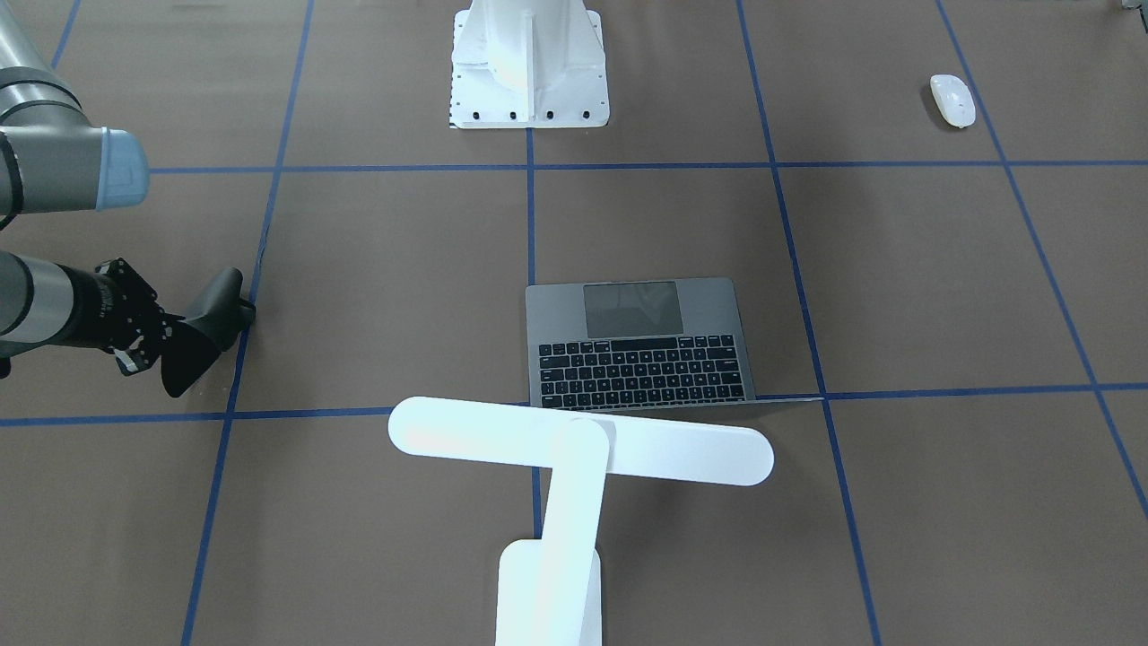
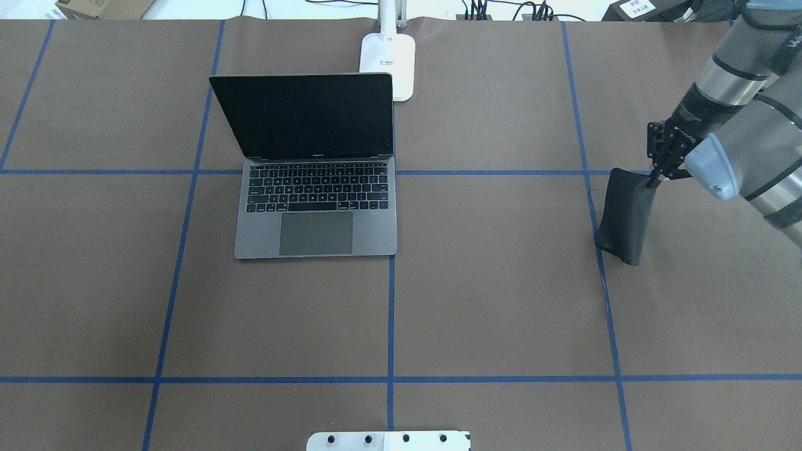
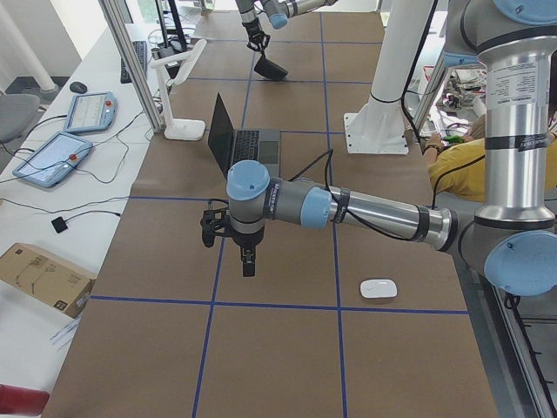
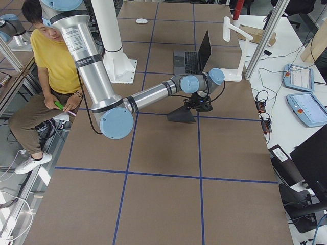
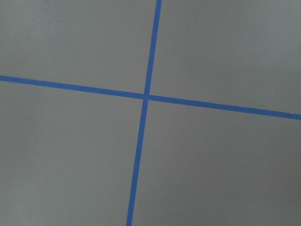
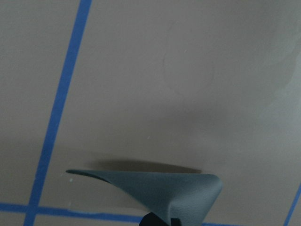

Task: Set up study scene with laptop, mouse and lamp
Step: 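Bring the black mouse pad with the right gripper onto the table, then lower the mouse pad flat beside the laptop with the right gripper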

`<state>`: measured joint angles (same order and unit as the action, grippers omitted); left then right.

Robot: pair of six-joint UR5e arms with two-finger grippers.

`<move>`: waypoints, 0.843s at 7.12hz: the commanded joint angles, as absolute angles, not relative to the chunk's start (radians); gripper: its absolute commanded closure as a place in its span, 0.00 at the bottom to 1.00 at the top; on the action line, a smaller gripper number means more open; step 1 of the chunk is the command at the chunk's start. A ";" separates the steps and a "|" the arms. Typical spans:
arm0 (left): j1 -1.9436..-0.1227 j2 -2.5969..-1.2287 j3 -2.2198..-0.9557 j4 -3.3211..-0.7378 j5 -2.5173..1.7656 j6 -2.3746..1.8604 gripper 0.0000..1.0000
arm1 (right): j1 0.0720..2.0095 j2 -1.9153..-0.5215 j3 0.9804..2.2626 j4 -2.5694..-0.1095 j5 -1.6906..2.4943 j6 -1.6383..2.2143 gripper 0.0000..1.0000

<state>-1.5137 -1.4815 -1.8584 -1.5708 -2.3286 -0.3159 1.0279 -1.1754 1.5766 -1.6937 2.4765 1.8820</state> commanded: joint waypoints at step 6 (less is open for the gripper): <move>-1.513 -1.482 -1.844 -1.571 -2.329 -0.316 0.00 | 0.901 -1.112 1.711 -1.441 2.384 2.306 1.00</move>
